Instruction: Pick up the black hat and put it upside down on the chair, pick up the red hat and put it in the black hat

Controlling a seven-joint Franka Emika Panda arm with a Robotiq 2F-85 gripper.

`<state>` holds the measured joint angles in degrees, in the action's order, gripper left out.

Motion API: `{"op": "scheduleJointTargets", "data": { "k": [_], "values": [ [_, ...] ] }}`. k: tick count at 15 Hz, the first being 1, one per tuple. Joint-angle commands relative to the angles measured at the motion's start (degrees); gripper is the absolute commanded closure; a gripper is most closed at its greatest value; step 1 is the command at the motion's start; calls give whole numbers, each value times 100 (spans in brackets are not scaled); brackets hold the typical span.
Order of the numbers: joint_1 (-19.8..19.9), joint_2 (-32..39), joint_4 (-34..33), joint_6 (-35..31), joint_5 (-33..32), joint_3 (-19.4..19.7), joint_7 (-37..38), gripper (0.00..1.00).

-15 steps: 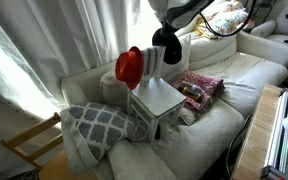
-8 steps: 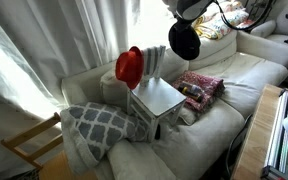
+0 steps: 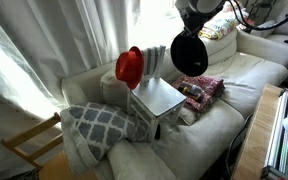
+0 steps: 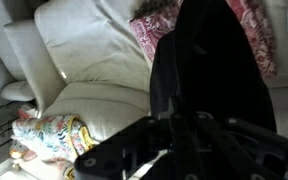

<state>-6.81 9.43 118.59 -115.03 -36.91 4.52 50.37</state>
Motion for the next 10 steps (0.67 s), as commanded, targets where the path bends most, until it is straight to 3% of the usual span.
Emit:
{"op": "scheduleJointTargets", "data": {
  "k": [1,2,3,8,9,10],
  "values": [
    [185,-722,625,-422,1010,-307,-529,99],
    [186,-799,681,-530,1298,-355,-671,99],
    [138,-422,302,-235,816,-323,-342,96],
    [184,-679,486,-343,1152,-411,-518,99],
    [200,-661,488,-427,1292,-413,-576,99],
    [251,-604,528,-762,2014,-419,-823,99]
  ]
}}
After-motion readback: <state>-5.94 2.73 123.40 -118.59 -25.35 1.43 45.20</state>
